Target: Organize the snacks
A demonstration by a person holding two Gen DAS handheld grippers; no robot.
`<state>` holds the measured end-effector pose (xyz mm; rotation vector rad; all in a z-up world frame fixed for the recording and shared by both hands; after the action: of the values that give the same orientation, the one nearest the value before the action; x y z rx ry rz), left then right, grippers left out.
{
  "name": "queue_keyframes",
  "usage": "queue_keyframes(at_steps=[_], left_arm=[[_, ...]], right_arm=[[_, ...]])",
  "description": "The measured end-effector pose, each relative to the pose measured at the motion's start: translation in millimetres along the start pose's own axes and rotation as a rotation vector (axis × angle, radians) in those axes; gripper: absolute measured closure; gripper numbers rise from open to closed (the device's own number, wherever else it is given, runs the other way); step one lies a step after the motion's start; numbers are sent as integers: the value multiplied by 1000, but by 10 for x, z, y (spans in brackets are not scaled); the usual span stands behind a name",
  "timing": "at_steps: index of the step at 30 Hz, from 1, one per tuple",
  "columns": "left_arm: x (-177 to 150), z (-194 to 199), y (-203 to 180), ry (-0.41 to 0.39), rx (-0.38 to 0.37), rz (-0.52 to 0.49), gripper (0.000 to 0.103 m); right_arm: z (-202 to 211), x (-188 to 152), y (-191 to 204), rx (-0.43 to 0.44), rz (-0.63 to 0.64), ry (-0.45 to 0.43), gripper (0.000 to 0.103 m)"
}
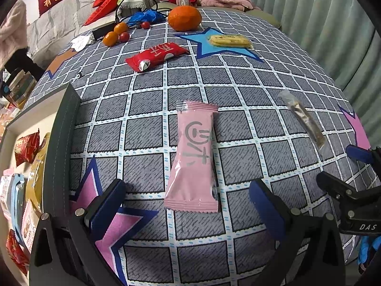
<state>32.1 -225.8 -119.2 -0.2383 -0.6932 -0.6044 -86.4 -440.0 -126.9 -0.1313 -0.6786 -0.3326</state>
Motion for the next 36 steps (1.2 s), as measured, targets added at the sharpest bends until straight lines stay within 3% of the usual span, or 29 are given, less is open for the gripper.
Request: queue_keyframes(at_steps=[11,25,28,29,31,33,34,36], left_arm=[[135,-142,29,50,-13,-11,0],[294,-303,39,97,-20,-16,0],[302,-302,27,106,-18,-12,3],[308,-287,16,97,-17,-11,9],[327,-241,-8,80,-19,-9,26],[347,-186,-36,67,-21,-15,63],[349,-164,-41,65,-22,-20,75],[327,-127,-33,76,-55,2,76]], right_arm=[[-189,188,163,36,36,40,0],[-535,539,158,19,28,106,0],[-516,568,193,28,36,99,13],[-499,582,208,32,42,94,22],[-470,606,234,37,49,86,40],[-439,618,253,48,50,79,76],[-418,605,264,68,38,80,82],[-373,577,275,101,10,77,82]])
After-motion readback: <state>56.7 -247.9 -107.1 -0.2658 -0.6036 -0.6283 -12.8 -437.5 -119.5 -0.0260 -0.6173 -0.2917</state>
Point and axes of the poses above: each gripper's, at about its wrist camera, not at the fingertips, and z roughly against the way its jaws point, y to its left, x to its top, the point moved 7 cm from there along -z, roughly the way its jaws point, and after that the axes turned 13 degrees about -y, right-handed, at the moved point
